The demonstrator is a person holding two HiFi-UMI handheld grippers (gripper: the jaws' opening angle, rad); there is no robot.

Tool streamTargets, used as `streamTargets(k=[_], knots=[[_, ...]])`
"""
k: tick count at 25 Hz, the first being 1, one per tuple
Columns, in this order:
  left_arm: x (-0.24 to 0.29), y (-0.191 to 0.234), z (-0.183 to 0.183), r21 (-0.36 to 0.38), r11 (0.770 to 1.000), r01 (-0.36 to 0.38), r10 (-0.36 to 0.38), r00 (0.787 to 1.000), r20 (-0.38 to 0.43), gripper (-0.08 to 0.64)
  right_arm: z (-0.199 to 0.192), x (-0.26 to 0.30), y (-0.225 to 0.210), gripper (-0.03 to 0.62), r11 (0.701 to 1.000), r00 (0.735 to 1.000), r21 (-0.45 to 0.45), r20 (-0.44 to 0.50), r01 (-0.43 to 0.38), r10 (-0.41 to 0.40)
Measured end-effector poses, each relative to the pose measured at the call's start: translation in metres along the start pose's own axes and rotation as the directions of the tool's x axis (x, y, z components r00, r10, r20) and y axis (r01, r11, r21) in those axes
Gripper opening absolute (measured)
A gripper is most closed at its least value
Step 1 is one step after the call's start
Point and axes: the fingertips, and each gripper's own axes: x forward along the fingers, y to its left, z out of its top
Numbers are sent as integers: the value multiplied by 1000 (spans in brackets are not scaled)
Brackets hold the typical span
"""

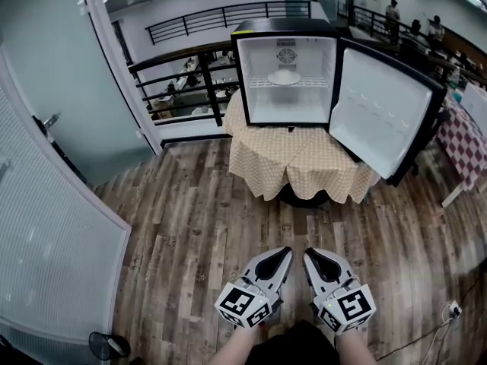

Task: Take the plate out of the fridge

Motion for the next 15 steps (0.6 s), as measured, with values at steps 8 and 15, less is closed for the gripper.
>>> streamTargets(k=[8, 15], knots=[[27, 24, 1, -8, 1000, 21, -21, 1000, -8, 15, -1, 35, -17, 43, 999, 1000, -24, -19, -23, 23], [67, 68, 19, 16, 1000, -3, 3, 1000, 5, 15, 18, 91, -45, 44, 998, 998, -29, 6, -60, 60]])
